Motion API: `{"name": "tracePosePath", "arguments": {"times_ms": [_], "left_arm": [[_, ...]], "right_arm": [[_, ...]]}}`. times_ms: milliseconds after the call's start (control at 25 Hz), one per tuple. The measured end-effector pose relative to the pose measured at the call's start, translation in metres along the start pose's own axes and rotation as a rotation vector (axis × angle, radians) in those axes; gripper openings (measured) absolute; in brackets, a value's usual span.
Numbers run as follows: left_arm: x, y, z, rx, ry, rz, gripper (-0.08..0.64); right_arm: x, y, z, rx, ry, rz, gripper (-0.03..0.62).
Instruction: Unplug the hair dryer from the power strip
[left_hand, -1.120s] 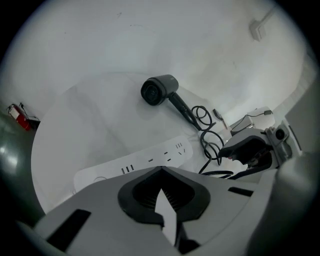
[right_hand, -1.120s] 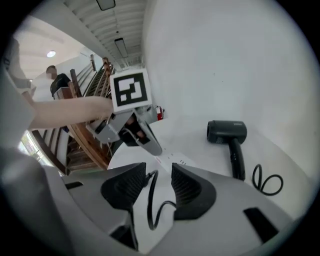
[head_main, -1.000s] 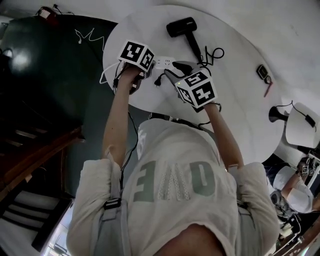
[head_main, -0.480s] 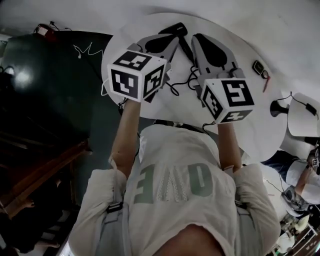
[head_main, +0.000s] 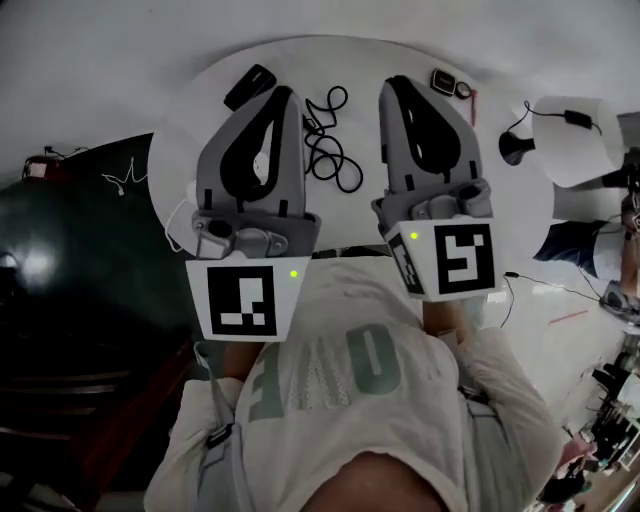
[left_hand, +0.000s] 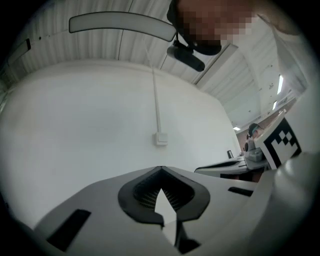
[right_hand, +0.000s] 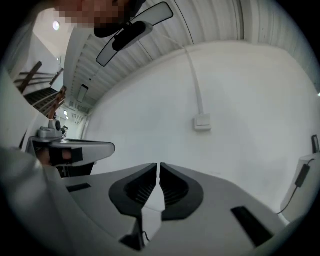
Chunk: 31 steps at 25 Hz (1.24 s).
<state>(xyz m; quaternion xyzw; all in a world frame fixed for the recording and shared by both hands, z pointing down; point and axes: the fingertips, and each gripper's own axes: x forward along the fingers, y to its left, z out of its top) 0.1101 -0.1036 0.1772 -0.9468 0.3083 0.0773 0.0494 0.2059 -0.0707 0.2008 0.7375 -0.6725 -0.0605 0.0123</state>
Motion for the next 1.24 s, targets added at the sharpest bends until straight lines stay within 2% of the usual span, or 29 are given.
{"name": "tracePosePath", "arguments": {"times_ms": [160,400,640,1040,1240], "left_arm": [[0.002,-0.017,0.010,-0.023,-0.066,-0.031,0.011],[0.012,-0.024,0.005,-0.008,-0.050,-0.040,0.011],[0.016,-0.028,-0.008,-0.006,-0.010,-0.044,0.011],[0.015,-0.021,-0.012,0.005,0.003,-0.026,0.011],[0.018,-0.022,-0.012,-0.004,-0.005,-0.022,0.011]], "right_arm": [[-0.020,-0.021,-0.006,0.008,-0.001,-0.054,0.025],[-0.031,-0.032,-0.012,-0.012,0.012,-0.088,0.020],[-0.033,-0.026,-0.004,-0.022,-0.025,-0.053,0.020],[-0.029,-0.020,-0.007,-0.030,-0.014,-0.034,0.020],[-0.027,-0.021,-0.005,-0.029,-0.043,-0.021,0.020]]}}
